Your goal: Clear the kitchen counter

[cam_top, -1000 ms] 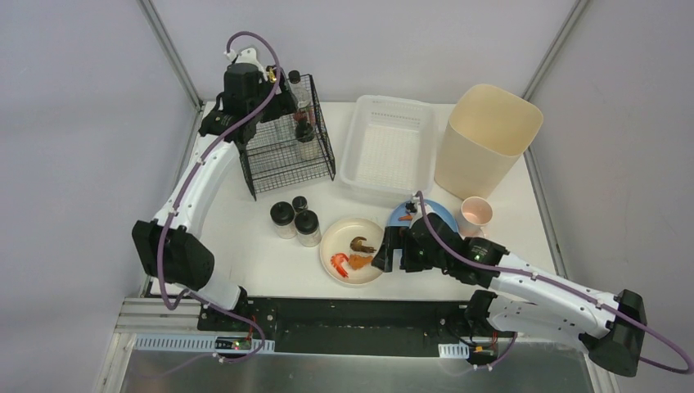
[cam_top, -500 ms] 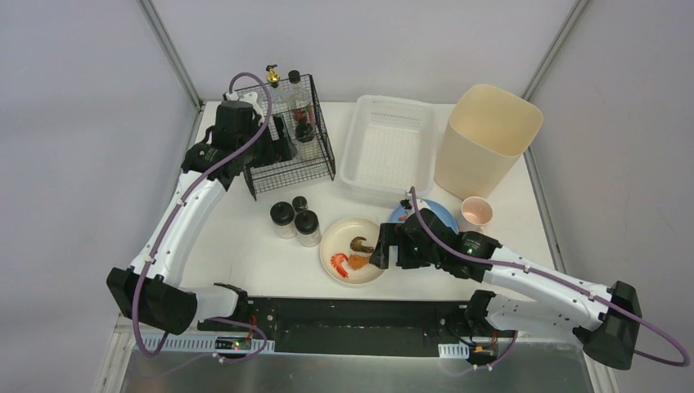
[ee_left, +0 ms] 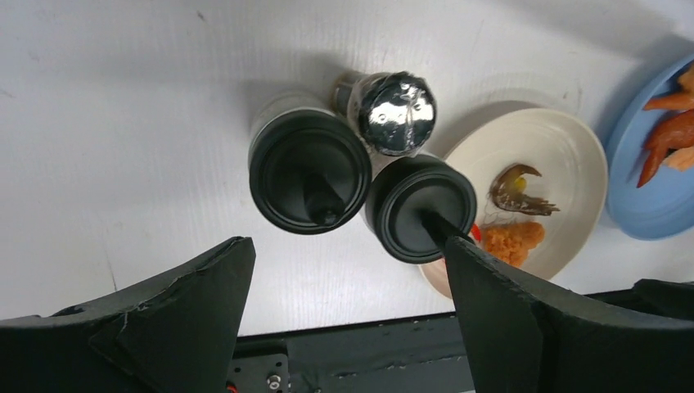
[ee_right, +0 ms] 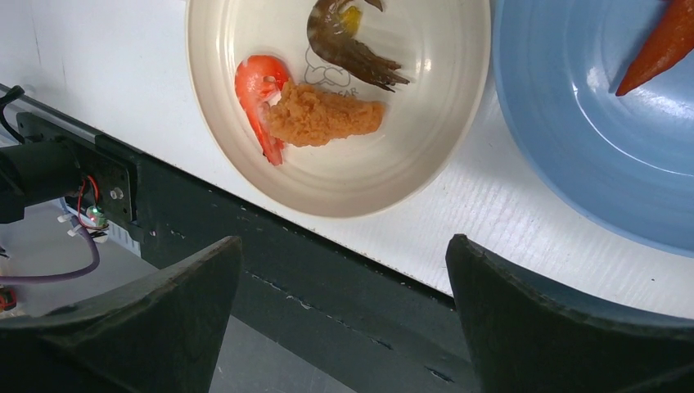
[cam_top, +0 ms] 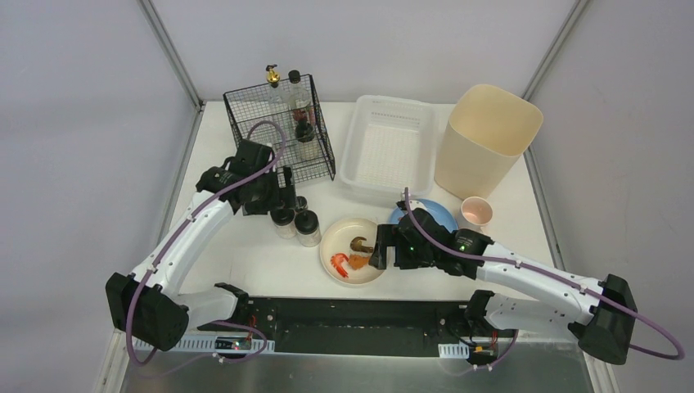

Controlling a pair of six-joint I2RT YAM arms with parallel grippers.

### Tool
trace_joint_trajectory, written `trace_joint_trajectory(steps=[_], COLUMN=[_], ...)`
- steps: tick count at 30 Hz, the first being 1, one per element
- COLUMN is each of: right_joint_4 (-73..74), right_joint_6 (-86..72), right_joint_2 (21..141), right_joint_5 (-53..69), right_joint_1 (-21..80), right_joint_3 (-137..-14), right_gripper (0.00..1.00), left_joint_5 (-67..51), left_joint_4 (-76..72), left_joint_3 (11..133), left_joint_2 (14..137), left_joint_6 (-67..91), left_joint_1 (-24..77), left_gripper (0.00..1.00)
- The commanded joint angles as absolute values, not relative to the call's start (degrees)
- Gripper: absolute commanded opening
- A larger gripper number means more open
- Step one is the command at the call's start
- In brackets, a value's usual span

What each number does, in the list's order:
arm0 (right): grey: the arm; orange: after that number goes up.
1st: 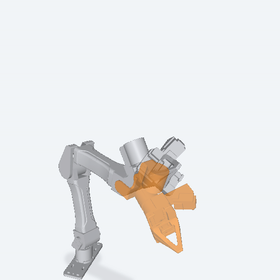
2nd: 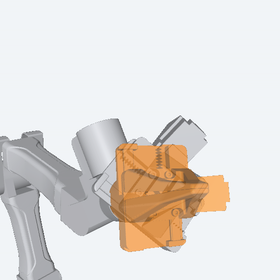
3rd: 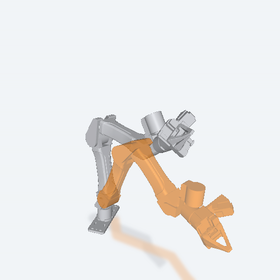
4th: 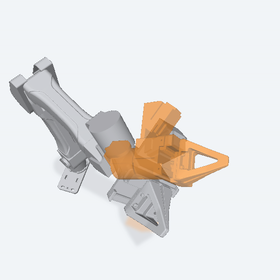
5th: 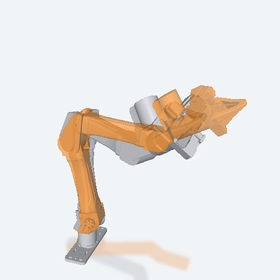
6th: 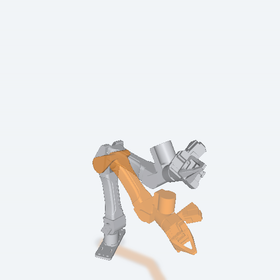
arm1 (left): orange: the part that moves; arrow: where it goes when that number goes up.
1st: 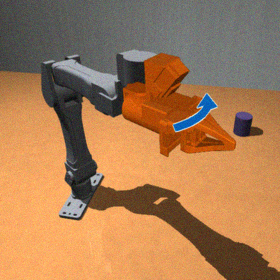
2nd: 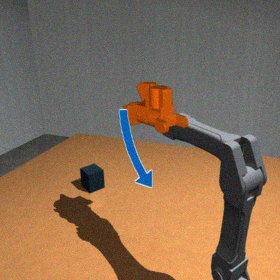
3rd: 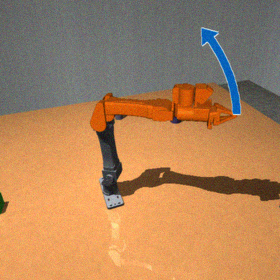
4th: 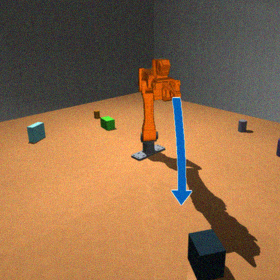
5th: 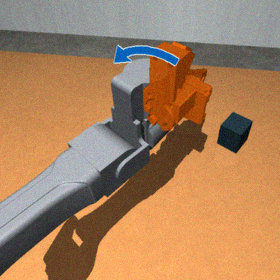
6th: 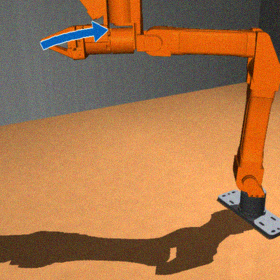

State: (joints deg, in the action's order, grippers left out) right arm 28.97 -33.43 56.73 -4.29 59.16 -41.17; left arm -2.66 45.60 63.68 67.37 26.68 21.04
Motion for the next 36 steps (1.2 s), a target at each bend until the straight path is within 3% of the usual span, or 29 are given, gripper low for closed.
trace_joint_trajectory(steps=[1, 36], right_joint_4=[28.77, 27.3], right_joint_6=[-33.83, -34.98], right_joint_2=[57.17, 57.35], right_joint_5=[-5.45, -5.56], right_joint_1=[59.49, 59.5], right_joint_3=[-43.78, -42.98], right_gripper=[0.99, 0.99], left_joint_5=[-0.39, 3.47], left_joint_4=[48.02, 46.9], left_joint_3=[61.89, 60.7], left_joint_2=[65.81, 75.73], left_joint_6=[27.99, 27.4], left_joint_1=[21.45, 21.45], left_gripper=[0.9, 0.86])
